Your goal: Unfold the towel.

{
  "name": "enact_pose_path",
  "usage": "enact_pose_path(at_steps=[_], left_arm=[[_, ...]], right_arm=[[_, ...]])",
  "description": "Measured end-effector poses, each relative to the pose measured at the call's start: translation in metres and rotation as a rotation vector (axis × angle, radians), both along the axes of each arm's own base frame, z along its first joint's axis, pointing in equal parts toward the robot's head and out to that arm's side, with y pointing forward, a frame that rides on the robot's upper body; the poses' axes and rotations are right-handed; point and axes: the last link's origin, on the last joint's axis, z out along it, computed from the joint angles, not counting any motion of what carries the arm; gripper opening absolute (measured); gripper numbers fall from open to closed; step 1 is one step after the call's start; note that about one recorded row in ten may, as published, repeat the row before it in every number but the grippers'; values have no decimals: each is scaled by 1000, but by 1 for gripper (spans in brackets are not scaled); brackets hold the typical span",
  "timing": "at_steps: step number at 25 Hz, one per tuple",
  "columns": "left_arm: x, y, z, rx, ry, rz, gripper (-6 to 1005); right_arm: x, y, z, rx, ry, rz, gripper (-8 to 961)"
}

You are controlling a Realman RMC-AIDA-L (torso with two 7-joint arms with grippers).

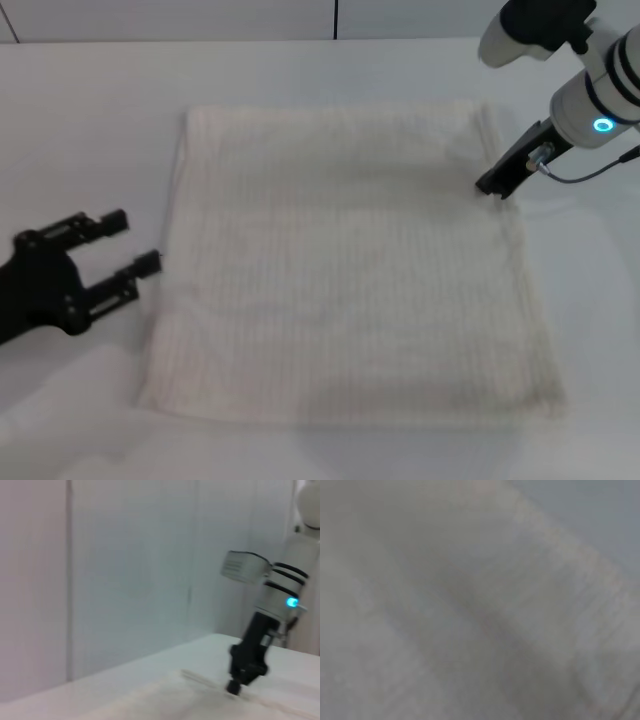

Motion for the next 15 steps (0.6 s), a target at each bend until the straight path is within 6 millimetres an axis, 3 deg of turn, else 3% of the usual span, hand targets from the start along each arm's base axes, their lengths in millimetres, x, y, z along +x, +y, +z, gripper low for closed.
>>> enact_pose_path(at_steps=[6,11,15], left_arm=[[-18,-7,16,219,-69,74,609],[-34,-23,28,508,-166,142,604],[-43,-40,27,726,-204,217,603]], right_arm=[[-7,7,9,159,145,61,-1],[-17,5,10,376,449,221,-1],[-18,-2,9,529,653,412,-1]])
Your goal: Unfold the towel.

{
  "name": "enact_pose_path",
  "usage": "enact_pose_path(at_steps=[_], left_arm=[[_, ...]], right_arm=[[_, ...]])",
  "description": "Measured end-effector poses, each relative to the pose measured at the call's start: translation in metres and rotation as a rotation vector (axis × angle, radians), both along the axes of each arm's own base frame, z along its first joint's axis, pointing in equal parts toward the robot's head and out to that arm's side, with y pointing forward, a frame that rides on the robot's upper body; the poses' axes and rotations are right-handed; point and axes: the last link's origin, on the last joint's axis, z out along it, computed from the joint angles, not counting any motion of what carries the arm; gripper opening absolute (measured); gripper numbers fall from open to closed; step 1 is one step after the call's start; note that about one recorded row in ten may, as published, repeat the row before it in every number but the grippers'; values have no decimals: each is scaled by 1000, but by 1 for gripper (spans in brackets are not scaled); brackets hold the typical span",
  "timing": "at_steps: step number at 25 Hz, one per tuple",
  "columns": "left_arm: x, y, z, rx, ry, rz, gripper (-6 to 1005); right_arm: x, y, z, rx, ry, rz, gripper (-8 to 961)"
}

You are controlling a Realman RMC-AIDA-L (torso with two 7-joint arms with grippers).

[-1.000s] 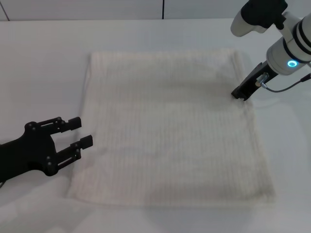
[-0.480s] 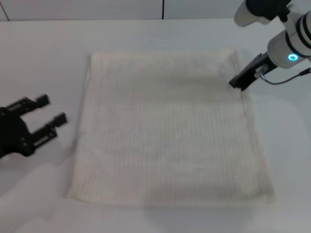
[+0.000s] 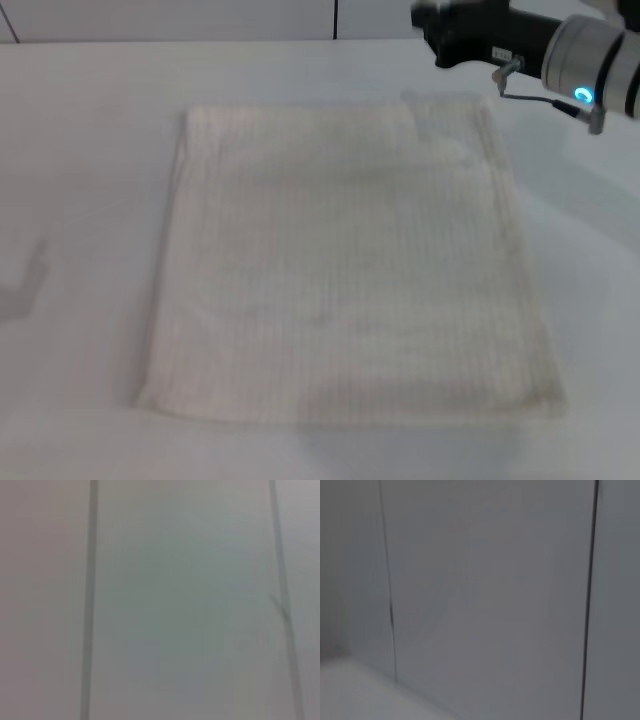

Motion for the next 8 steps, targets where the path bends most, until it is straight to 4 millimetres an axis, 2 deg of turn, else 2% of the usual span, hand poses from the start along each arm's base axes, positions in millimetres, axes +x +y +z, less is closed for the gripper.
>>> enact_pose_path(at_steps=[3,4,5,6,8], left_arm=[[-3,-6,-1,64,5,36,604],[-4,-9,-2,93,-2,58,604],[-5,-10,-2,97,-7,63,603],[-5,-11,-3,102,-15,69,603],[-5,-11,-3,105,-17,71,603]], right_arm=[[4,-7,4,169,134,117,-1],[6,-9,9,240,169,137,-1],[11,-12,24,415,216,167,-1],[11,-12,24,415,216,167,-1],[14,-14,36,536,231,177,-1]])
